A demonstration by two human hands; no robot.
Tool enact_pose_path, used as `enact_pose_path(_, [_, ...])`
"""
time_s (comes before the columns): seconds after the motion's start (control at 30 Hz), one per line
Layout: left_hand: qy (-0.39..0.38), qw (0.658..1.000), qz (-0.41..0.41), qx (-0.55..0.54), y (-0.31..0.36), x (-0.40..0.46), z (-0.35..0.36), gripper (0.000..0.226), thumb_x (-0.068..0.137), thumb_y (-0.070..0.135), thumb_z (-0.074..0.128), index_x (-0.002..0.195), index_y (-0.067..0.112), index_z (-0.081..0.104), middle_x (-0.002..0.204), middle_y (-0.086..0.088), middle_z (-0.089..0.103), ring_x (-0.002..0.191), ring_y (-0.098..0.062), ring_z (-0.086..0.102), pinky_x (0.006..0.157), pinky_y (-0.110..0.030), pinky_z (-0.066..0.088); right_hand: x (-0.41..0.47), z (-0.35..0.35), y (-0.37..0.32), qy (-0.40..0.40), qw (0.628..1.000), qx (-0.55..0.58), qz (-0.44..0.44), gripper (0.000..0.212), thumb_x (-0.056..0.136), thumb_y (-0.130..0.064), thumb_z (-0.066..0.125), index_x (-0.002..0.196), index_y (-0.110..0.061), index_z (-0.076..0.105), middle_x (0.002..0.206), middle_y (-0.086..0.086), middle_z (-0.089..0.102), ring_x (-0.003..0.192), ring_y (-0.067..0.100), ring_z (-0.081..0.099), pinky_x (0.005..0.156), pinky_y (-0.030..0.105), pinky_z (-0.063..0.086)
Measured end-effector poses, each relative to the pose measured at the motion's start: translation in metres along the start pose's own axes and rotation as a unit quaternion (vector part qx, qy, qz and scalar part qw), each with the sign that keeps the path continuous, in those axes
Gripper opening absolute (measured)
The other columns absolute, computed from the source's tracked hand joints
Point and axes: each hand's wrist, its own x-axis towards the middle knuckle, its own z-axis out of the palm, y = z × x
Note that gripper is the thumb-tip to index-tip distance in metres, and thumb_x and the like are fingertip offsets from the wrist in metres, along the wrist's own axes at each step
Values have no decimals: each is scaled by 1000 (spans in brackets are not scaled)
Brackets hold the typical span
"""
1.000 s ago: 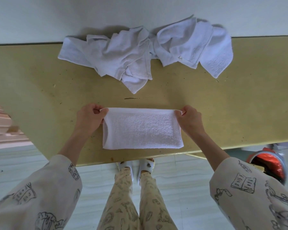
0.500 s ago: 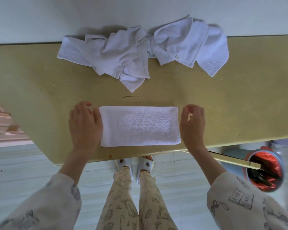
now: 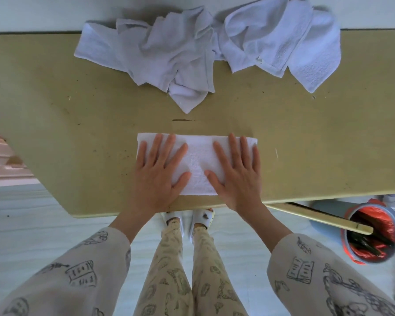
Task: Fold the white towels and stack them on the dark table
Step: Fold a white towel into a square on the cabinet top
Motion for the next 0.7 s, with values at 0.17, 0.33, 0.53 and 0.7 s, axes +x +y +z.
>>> enact_pose_path(0.17, [-1, 1000, -4, 6, 0, 2, -1, 62, 89, 58, 36, 141, 24, 36, 150, -11, 29, 140, -32, 23, 113, -54, 18, 1, 1, 2, -12, 1000, -11, 7, 66, 89, -63, 31, 144, -28, 30, 152, 13, 27, 142, 33, 21, 113, 53, 19])
enact_pose_path(0.33, [-38, 999, -17, -16, 1, 1, -7, 64, 89, 58, 32, 143, 24, 29, 154, -10, 19, 142, -31, 12, 114, -55, 11, 0, -11, -3, -35, 999, 15, 13, 64, 94, -60, 14, 147, -25, 22, 154, 15, 20, 143, 33, 14, 114, 51, 11])
enact_pose_path(0.53, [-7, 999, -26, -42, 27, -7, -10, 54, 94, 42, 28, 143, 18, 31, 153, -11, 21, 142, -30, 15, 112, -56, 12, -1, -10, -32, -21, 998, 62, -20, 53, 100, -40, 12, 146, -18, 23, 153, 14, 22, 143, 28, 13, 116, 48, 8])
enact_pose_path(0.7, [-20, 999, -44, -13, 7, -15, -1, 53, 96, 43, 27, 144, 20, 29, 151, -7, 26, 141, -27, 20, 111, -55, 18, -8, 0, -11, -42, 999, 16, -26, 58, 98, -49, 14, 146, -18, 24, 153, 13, 24, 143, 26, 15, 116, 45, 11])
